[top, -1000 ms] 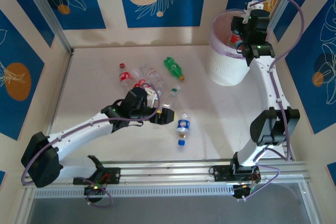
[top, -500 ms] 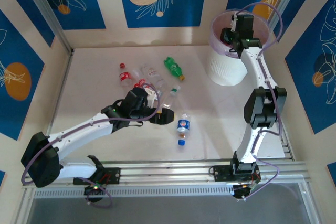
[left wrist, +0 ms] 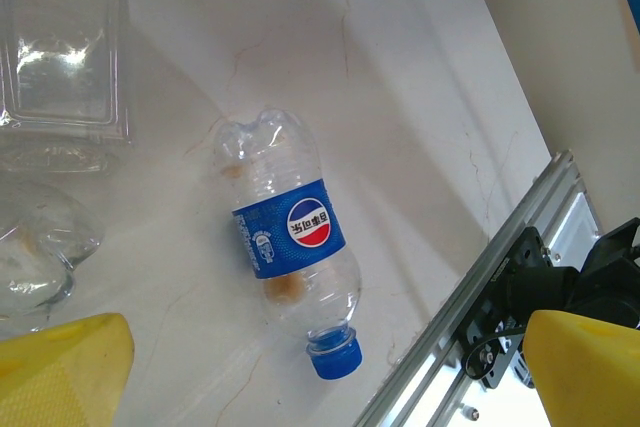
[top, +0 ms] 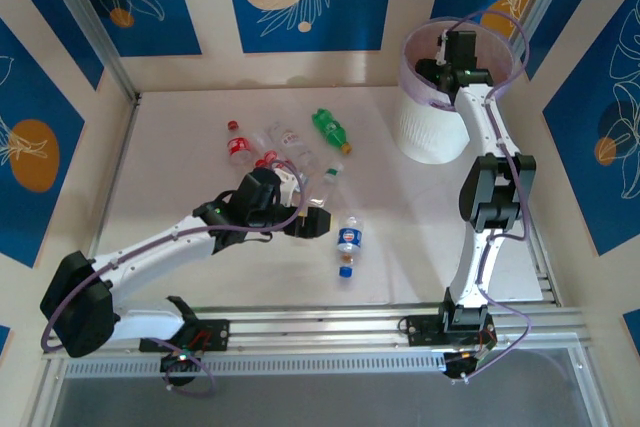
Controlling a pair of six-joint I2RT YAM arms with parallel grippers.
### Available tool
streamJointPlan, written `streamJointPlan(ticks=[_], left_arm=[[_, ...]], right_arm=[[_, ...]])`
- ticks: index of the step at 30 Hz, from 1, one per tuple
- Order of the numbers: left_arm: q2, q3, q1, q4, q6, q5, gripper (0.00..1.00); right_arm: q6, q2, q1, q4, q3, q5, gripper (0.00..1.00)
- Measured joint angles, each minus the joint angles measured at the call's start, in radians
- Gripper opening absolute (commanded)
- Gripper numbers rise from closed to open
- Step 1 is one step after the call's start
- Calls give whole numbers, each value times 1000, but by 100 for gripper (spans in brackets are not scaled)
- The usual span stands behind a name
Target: Put the plastic bottles in the bin
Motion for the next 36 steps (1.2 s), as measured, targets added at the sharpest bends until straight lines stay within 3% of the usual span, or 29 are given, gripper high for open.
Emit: streamJointPlan(ticks=[13,14,23,32,36], left_arm=[[0,-13,0,0,0,0,100],[0,-13,0,0,0,0,100],[0,-16,1,0,0,0,100],[21,-14,2,-4,0,-11,100],[85,56,-14,-108,7,-77,100]], right_arm=[[-1,5,1,-39,43,-4,93],[0,5,1,-47,48,-3,100],[-13,-44,-5,-122,75,-2,99],[-35,-231,-5,-163,100,0,99],[-35,-334,-4,-185,95,0,99]])
